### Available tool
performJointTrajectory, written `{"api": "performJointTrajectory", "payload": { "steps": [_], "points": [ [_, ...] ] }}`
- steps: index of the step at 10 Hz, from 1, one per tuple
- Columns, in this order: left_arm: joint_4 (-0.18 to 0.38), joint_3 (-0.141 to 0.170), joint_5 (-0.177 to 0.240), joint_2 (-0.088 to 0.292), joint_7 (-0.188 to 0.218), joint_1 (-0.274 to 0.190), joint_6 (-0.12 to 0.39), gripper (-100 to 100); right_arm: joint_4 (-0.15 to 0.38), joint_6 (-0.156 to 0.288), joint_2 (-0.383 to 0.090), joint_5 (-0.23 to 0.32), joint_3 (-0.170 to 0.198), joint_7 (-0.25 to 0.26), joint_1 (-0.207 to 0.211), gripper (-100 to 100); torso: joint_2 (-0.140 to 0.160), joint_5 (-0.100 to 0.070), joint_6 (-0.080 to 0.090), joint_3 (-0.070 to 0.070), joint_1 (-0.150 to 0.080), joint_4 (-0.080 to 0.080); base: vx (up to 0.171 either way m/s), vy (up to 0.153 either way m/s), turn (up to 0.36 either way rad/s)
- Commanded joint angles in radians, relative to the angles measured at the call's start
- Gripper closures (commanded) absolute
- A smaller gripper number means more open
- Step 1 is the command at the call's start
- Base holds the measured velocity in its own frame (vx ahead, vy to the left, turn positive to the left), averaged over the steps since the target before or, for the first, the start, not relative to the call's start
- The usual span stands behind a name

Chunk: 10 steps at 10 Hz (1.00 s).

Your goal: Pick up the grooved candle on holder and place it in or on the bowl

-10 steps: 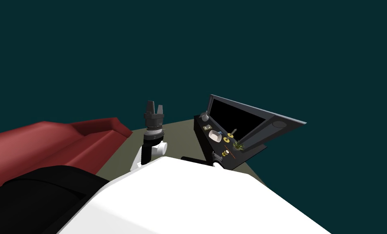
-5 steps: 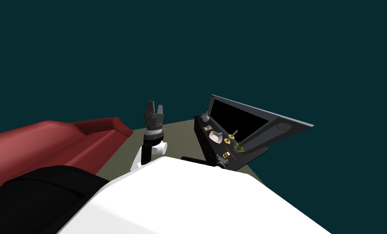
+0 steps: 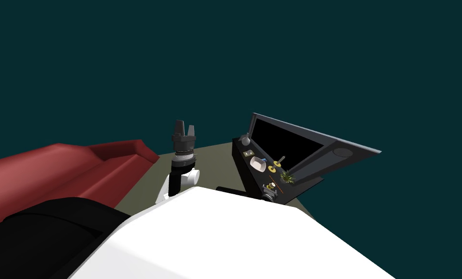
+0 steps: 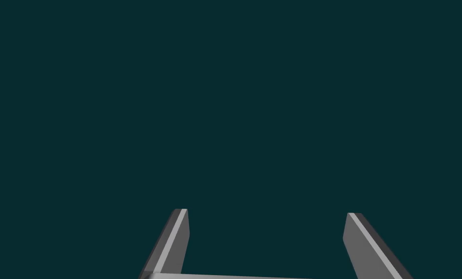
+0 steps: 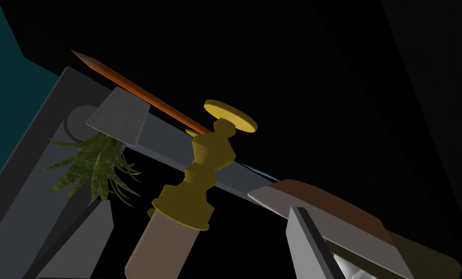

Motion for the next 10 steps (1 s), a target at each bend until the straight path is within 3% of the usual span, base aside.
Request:
{"api": "performJointTrajectory", "payload": {
  "steps": [1, 2, 3, 4, 6, 7, 10],
  "points": [
    [0.0, 0.0, 0.0, 0.0, 0.0, 0.0, 0.0, 0, 0.032, 0.015, -0.004, 0.016, 0.009, -0.014, -0.011, -100, 0.0, 0.0, 0.0, 0.0, 0.0, 0.0, 0.002, -0.001, 0.011],
    [0.0, 0.0, 0.0, 0.0, 0.0, 0.0, 0.0, 0, 0.033, 0.007, 0.001, 0.012, 0.007, -0.016, -0.013, -100, 0.0, 0.0, 0.0, 0.0, 0.0, 0.0, 0.0, 0.0, 0.0],
    [0.0, 0.0, 0.0, 0.0, 0.0, 0.0, 0.0, 0, 0.037, 0.009, 0.001, 0.014, 0.008, -0.02, -0.014, 0, 0.0, 0.0, 0.0, 0.0, 0.0, 0.0, 0.0, 0.0, 0.0],
    [0.0, 0.0, 0.0, 0.0, 0.0, 0.0, 0.0, 0, 0.06, 0.022, 0.004, -0.023, -0.022, -0.033, -0.015, -100, 0.001, 0.0, 0.0, 0.0, 0.0, 0.0, -0.059, -0.035, 0.365],
    [0.0, 0.0, 0.0, 0.0, 0.0, 0.0, 0.0, 0, 0.06, 0.022, 0.004, -0.023, -0.022, -0.033, -0.015, -100, 0.005, -0.001, -0.001, 0.003, -0.003, 0.001, -0.051, -0.047, 0.248],
    [0.0, 0.0, 0.0, 0.0, 0.0, 0.0, 0.0, 0, 0.083, 0.035, 0.007, -0.06, -0.052, -0.046, -0.016, -100, 0.003, -0.001, 0.0, 0.002, -0.003, 0.001, -0.05, -0.046, 0.331],
    [0.0, 0.0, 0.0, 0.0, 0.0, 0.0, 0.0, 0, 0.107, 0.049, 0.009, -0.096, -0.082, -0.059, -0.017, -100, 0.006, -0.001, 0.0, 0.003, -0.004, 0.001, -0.075, -0.046, 0.37]
  ]
}}
